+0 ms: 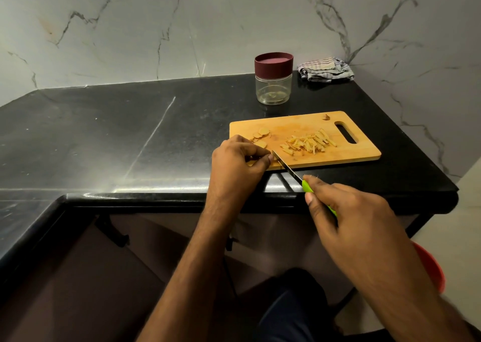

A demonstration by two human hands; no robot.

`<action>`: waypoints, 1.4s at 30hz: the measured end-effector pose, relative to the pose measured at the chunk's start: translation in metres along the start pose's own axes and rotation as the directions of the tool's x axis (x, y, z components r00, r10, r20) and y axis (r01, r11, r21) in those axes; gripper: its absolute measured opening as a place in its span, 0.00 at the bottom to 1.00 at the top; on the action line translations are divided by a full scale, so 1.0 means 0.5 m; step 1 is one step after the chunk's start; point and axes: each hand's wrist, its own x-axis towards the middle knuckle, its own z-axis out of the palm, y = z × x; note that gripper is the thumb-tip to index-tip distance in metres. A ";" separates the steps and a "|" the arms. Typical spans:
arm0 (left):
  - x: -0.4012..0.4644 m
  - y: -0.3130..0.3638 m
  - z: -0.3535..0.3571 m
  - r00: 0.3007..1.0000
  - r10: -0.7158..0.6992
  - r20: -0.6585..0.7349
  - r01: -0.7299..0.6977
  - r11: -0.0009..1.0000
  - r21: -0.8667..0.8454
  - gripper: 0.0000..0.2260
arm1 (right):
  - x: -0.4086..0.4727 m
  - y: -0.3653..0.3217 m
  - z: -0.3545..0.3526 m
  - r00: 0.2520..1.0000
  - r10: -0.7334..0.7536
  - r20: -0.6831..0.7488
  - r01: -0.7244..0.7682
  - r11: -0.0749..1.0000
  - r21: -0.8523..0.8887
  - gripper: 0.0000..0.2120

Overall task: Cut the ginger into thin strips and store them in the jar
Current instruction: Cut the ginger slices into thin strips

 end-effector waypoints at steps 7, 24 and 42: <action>0.003 -0.001 -0.001 1.000 -0.010 0.019 0.010 1.000 0.000 0.05 | -0.001 0.002 -0.006 1.000 0.014 -0.028 -0.013 1.000 0.003 0.19; 0.000 0.001 0.003 1.000 0.005 0.001 -0.005 1.000 -0.013 0.02 | 0.009 -0.007 -0.006 0.997 0.072 0.039 -0.066 0.988 -0.141 0.19; -0.005 0.003 0.008 0.997 0.032 0.070 -0.041 0.992 0.122 0.12 | 0.006 0.008 -0.003 0.994 0.104 0.040 -0.094 0.975 -0.199 0.21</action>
